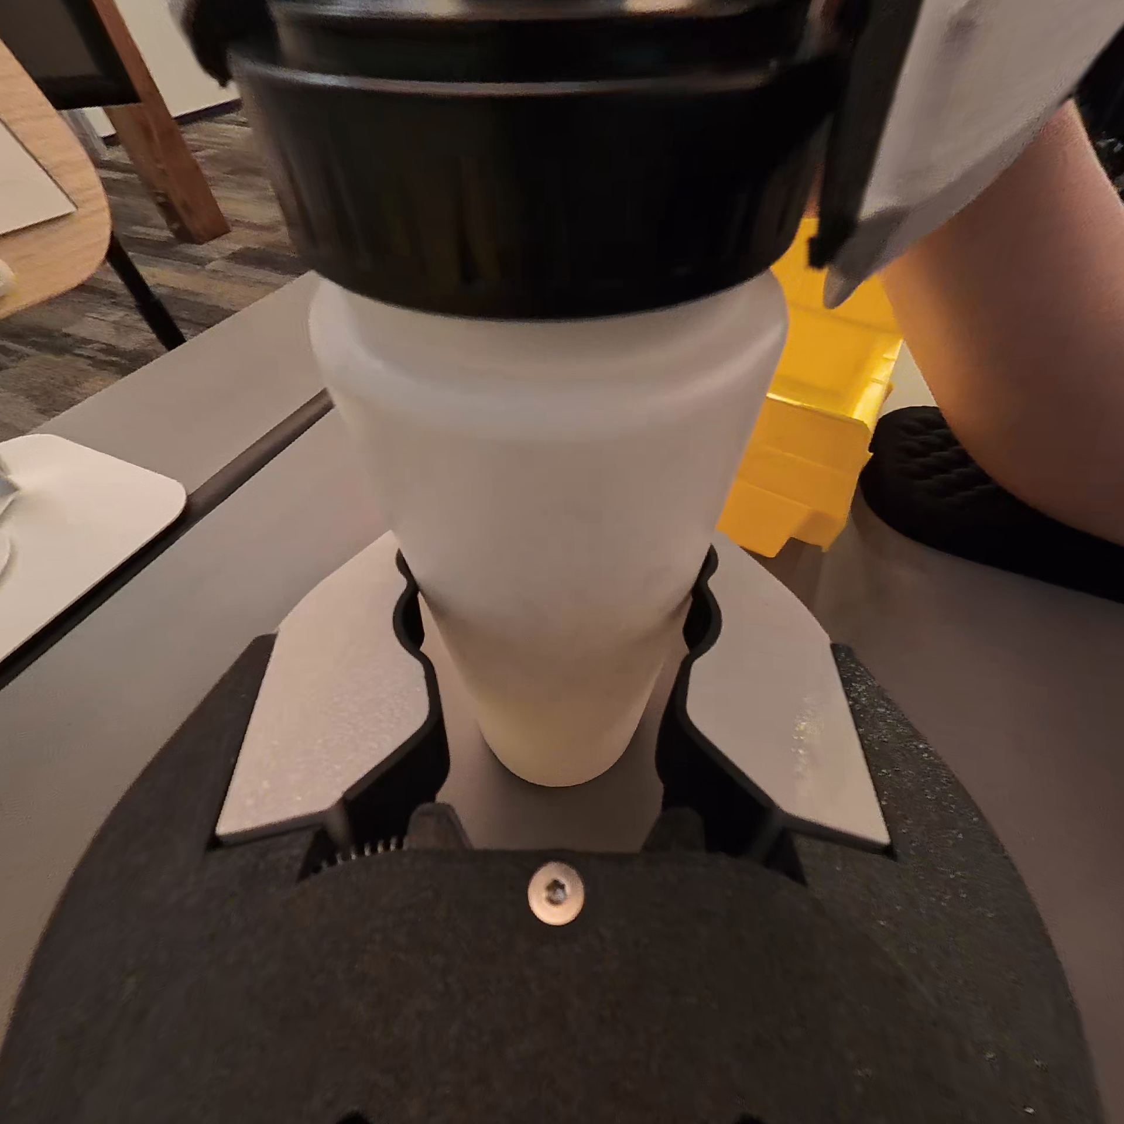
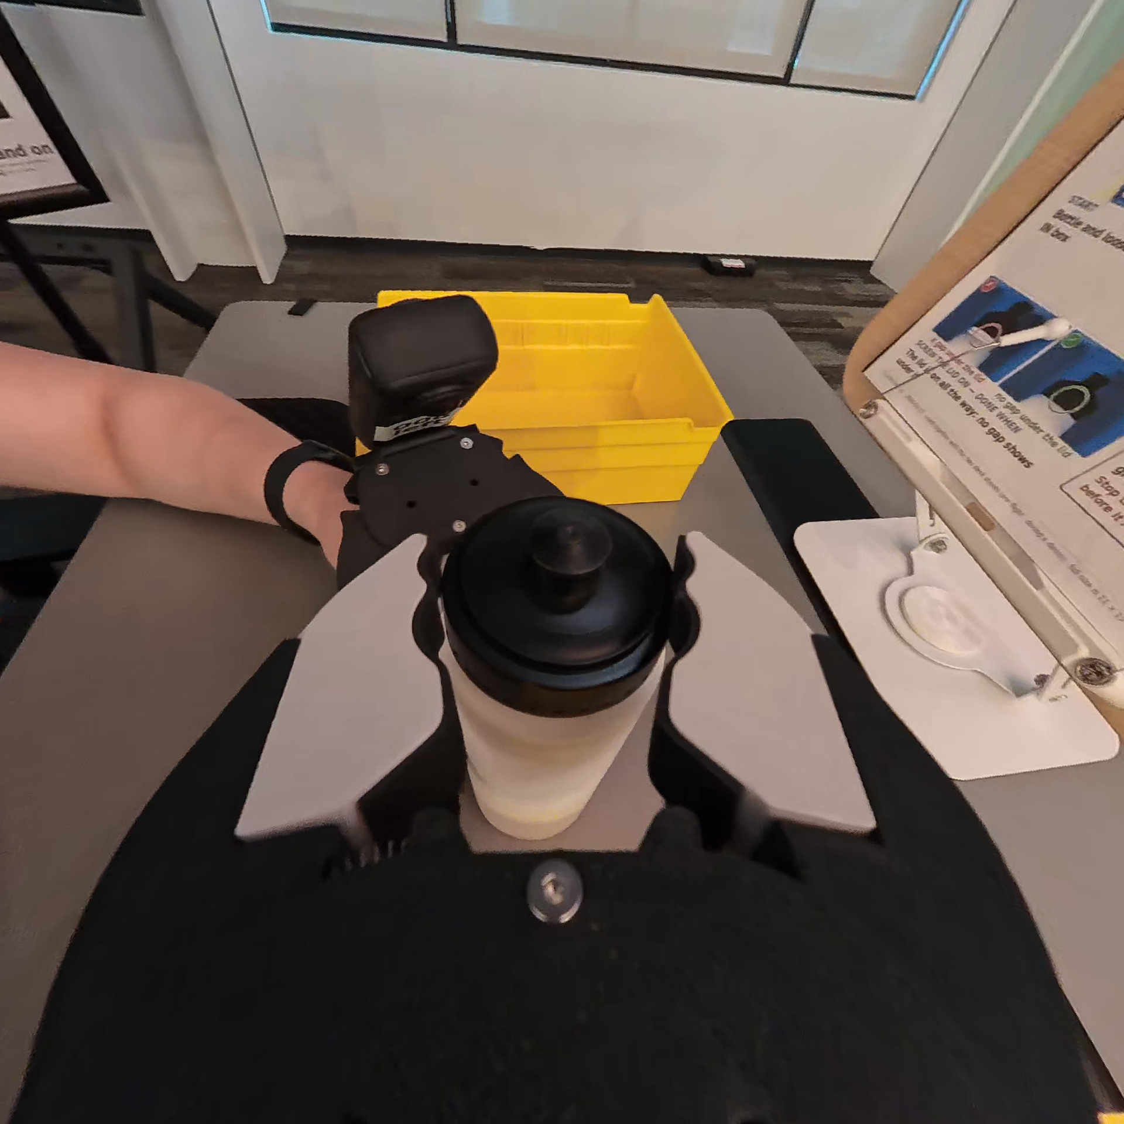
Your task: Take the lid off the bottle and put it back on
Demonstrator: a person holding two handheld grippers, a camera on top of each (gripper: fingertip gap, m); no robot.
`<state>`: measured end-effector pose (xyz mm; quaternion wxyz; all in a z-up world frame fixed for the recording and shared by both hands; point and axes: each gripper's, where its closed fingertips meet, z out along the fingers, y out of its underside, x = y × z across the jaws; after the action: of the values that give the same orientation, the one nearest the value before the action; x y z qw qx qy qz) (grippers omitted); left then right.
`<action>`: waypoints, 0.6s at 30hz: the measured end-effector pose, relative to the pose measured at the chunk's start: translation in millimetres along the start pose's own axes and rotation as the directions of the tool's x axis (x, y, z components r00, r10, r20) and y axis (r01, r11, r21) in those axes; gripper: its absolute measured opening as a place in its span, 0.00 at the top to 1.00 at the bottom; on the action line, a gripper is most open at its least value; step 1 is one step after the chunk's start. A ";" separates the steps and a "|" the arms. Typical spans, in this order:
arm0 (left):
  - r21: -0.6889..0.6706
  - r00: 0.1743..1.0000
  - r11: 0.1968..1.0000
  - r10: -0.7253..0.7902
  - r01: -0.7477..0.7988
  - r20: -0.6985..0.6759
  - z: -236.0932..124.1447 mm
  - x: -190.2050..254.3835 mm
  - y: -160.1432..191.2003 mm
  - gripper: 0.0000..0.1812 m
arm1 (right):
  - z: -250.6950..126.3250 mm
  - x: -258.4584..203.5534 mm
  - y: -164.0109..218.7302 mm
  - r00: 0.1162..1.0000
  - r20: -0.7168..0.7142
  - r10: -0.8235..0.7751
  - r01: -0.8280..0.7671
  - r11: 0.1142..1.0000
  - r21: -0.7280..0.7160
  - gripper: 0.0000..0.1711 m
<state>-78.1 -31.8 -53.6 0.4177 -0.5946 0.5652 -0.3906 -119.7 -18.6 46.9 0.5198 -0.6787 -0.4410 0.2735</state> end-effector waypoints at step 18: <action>-0.013 0.979 0.998 -0.052 0.056 0.198 -8.5 -31.3 3.4 0.53 | 22.4 26.8 -2.3 0.922 -0.385 0.045 -0.082 0.994 -0.078 0.57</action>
<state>-89.0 -1.1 -53.6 0.4553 -0.6494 0.5082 -0.3357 -126.6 15.6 44.5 0.5546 -0.7563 -0.3210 0.1316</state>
